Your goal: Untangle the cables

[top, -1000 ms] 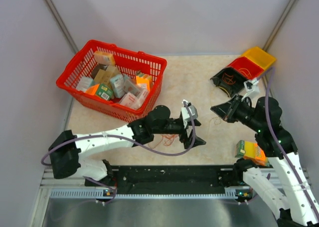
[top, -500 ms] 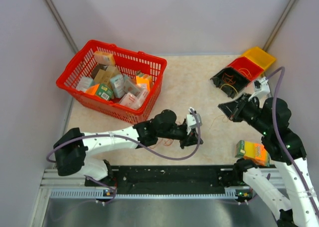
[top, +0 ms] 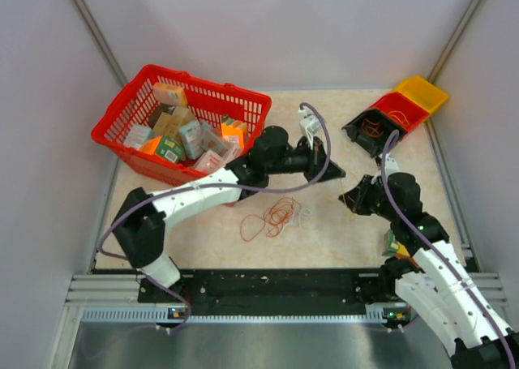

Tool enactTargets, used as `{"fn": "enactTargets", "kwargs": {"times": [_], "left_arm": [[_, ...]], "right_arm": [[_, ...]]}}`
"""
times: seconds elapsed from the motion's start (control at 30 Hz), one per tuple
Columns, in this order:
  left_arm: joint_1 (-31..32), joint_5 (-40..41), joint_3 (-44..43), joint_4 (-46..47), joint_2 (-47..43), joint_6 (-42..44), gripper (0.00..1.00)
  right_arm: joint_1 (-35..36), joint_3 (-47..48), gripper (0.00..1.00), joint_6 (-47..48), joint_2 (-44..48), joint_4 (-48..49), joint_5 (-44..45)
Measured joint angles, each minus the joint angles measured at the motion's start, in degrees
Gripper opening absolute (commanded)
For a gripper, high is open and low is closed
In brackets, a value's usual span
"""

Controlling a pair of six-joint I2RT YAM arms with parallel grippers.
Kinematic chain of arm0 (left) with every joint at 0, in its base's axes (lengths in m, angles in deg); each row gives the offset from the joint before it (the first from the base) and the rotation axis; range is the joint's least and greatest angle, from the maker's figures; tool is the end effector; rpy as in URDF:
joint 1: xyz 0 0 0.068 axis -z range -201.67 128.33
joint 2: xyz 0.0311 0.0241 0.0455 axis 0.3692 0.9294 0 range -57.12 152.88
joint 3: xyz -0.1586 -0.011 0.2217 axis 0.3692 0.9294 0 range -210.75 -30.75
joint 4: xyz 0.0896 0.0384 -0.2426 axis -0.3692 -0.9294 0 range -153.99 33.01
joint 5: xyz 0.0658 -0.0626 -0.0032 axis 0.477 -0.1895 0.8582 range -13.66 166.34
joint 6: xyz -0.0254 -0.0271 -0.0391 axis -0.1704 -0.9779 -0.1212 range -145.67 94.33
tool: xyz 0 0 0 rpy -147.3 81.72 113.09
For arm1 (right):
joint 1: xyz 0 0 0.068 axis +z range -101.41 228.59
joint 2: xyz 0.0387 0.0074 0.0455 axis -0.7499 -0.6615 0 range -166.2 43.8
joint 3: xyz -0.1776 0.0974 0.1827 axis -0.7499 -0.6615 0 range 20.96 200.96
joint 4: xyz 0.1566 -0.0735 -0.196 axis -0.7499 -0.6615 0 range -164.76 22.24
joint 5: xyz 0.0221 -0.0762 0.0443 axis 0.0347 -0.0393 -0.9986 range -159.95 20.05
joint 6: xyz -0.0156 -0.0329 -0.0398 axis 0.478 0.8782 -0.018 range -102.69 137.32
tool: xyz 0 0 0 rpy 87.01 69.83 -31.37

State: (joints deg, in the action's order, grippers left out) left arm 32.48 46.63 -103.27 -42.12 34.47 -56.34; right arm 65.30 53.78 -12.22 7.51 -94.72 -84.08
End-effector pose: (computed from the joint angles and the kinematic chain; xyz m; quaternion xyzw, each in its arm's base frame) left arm 0.2101 -0.3208 0.3464 0.3149 0.6578 -0.5824 0.3591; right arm 0.1402 0.0514 0.2598 0.0355 0.8627 0.2918 0.4115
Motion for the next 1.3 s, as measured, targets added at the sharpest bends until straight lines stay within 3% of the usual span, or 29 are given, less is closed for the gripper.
{"fn": "enactTargets", "kwargs": {"times": [0.17, 0.3, 0.8, 1.3], "left_arm": [[-5.99, -2.1, 0.22, 5.14, 10.49, -11.87, 0.0], [-5.84, -6.14, 0.07, 8.52, 18.73, -17.97, 0.0], [-5.38, -4.57, -1.36, 13.29, 26.21, -25.86, 0.0], [-6.12, -4.72, -1.9, 17.27, 32.57, -31.91, 0.0]], "right_arm": [[-0.02, -6.4, 0.0, -2.32, 1.03, 6.97, -1.88], [-0.02, -8.57, 0.0, -3.58, -0.28, 8.61, -2.8], [-0.02, -13.9, 0.13, -10.64, -2.54, 15.06, 2.1], [-0.02, -21.16, 0.6, -16.0, 1.73, 23.21, 2.75]]}}
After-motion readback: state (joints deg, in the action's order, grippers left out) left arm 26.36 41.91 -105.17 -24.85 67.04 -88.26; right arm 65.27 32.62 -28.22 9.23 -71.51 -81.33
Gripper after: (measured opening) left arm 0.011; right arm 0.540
